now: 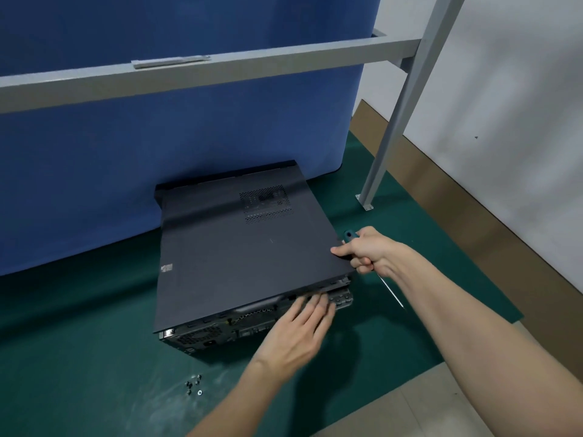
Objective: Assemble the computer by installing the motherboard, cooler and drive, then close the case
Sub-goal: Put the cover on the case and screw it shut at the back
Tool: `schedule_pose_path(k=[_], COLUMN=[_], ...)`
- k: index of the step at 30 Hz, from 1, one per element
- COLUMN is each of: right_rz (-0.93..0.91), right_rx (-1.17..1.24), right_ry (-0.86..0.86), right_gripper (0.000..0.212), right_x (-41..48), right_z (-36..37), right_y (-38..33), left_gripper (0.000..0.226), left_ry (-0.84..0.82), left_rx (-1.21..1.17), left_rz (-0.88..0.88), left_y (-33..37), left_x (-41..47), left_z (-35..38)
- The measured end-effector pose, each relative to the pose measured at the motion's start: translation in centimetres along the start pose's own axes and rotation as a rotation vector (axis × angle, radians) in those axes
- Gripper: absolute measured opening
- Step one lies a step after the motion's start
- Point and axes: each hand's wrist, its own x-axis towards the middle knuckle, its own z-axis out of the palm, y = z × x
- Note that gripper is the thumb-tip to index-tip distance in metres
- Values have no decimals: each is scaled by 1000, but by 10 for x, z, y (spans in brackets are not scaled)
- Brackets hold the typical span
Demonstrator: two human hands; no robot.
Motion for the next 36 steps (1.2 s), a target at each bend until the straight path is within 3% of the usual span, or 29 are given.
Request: schedule_pose_path(k=[3, 5, 10, 15, 20, 23, 26, 32, 34, 36], right_rz=[-2, -3, -8, -18, -18, -15, -11, -14, -19, -24], right_rx=[38, 43, 39, 27, 17, 15, 23, 36, 43, 39], right_ry=[-3, -11, -10, -18, -16, -19, -24, -5, 1, 14], right_gripper=[35, 33, 33, 30, 31, 30, 28, 28, 30, 31], right_x=[1, 3, 4, 4, 3, 4, 5, 4, 4, 2], right_z=[-2, -3, -6, -8, -9, -9, -10, -7, -6, -5], right_y=[-2, -4, -6, -9, -8, -8, -8, -2, 0, 1], left_gripper=[78, 86, 86, 82, 58, 80, 72, 48, 67, 57], left_ry=[-161, -242, -244, -206, -273, -432, -400, -393, -357, -154], left_rx=[-11, -66, -67, -32, -51, -292, -382, -284, -209, -72], left_rz=[-126, -207, -294, -212, -161, -271, -386, -501, -405, -235], left_y=[2, 1, -3, -6, -23, -32, -28, -20, -22, -22], left_x=[18, 29, 36, 33, 35, 36, 40, 30, 18, 2], left_z=[6, 6, 12, 18, 13, 23, 22, 9, 2, -6])
